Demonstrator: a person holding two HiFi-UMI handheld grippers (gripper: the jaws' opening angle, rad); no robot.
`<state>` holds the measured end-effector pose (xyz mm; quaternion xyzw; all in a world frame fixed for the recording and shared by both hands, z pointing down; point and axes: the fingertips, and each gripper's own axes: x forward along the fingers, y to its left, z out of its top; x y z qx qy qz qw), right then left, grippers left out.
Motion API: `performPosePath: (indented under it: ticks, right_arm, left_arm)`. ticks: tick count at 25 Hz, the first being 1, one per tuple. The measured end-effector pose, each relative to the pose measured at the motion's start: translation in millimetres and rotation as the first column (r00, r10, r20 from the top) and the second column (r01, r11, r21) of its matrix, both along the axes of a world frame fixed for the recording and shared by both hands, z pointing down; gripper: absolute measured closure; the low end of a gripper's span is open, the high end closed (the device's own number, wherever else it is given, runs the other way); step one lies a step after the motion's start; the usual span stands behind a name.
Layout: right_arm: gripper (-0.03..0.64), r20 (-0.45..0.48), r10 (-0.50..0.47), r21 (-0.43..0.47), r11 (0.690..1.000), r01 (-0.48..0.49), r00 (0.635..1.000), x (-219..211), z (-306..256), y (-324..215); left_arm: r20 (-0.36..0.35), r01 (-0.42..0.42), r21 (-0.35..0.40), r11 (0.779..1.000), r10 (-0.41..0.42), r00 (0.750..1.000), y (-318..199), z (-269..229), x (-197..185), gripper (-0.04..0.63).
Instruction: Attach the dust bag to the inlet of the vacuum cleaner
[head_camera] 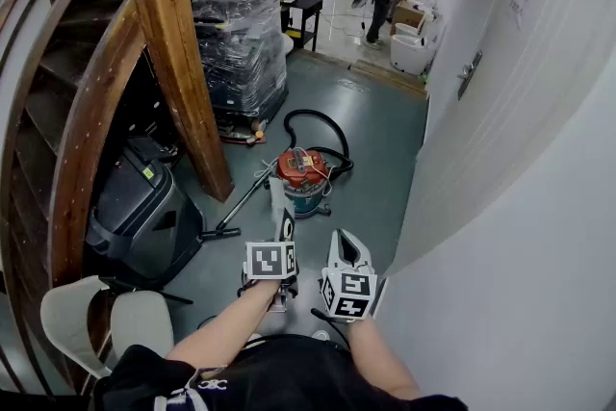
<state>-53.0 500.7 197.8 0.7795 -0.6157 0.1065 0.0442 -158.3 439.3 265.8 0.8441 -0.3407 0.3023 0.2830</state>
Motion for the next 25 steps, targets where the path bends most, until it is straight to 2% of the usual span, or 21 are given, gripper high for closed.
performPosePath:
  ticks: [11,16,25]
  right_arm:
    - [0.618,0.033,-0.017,-0.007,1.000,0.017,0.999,-12,3,-6]
    - [0.618,0.041,0.004,0.008,1.000,-0.004,0.999,-22,2,-11]
    - [0.618,0.023,0.003,-0.023,1.000,-0.003,1.000,-72,11,-32]
  left_arm:
    - [-0.010,-0.001,-0.008,1.000,0.001,1.000,-3,-2,-11,0.572]
    - [-0.017,0.003,-0.013,1.000,-0.004,1.000,-8,0,-23,0.572]
    - [-0.039,-0.014,-0.029,0.999,0.013,0.999,-26,5,-63,0.572]
